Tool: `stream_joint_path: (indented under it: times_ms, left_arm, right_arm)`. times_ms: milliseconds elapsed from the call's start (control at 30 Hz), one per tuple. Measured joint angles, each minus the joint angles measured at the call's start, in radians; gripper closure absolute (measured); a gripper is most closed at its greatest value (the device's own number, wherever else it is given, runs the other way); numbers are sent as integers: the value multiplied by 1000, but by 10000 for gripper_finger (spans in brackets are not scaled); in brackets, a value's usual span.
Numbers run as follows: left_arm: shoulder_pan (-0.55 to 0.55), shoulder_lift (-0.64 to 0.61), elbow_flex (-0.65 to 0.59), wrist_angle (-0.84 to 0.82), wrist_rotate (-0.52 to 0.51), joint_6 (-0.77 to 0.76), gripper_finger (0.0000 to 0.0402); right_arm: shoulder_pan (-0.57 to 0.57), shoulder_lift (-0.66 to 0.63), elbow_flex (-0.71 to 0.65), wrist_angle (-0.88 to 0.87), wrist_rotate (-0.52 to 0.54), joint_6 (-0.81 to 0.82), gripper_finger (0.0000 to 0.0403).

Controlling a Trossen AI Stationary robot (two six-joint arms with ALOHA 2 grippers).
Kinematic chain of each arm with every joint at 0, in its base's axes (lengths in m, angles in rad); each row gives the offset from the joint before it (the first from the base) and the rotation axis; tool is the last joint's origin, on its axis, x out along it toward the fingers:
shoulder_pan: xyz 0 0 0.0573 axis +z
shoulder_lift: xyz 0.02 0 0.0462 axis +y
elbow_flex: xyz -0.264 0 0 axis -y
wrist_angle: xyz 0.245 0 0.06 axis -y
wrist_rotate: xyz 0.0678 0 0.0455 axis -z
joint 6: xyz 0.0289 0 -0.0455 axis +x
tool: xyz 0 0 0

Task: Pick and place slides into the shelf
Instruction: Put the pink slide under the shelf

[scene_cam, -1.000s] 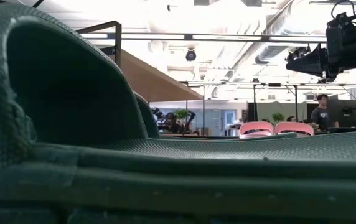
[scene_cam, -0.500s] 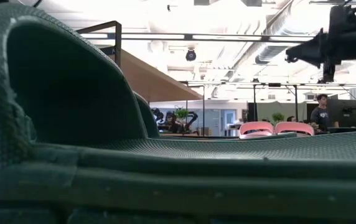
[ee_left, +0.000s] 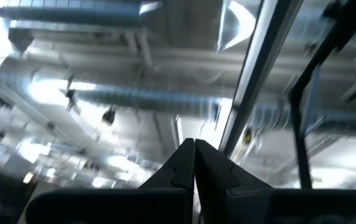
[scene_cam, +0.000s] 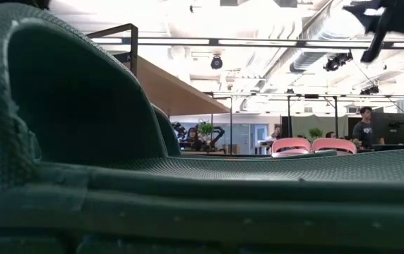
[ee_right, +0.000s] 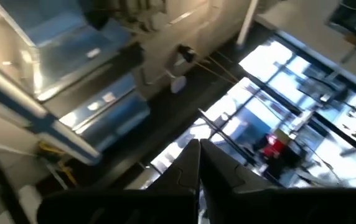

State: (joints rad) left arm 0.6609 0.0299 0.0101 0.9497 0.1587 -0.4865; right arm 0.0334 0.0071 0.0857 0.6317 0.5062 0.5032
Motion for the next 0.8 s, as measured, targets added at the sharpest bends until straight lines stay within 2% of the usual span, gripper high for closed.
stream_joint_path:
  times_ms: [100,233,467,633,800]
  left_arm:
    - [0,0,0,81,-19,3,401]
    - [0,0,19,85,-20,8,401]
    - [0,0,44,6,21,82,401]
    - [0,0,44,-19,56,97,401]
    - [0,0,45,-66,104,97,401]
  right_arm:
    - [0,6,100,-73,-35,-103,402]
    - [0,95,336,-409,0,-216,402]
    - [0,446,789,-959,162,-348,391]
    - [0,720,1078,-1292,298,-399,350]
    - [-1,958,1312,-1582,420,-370,301]
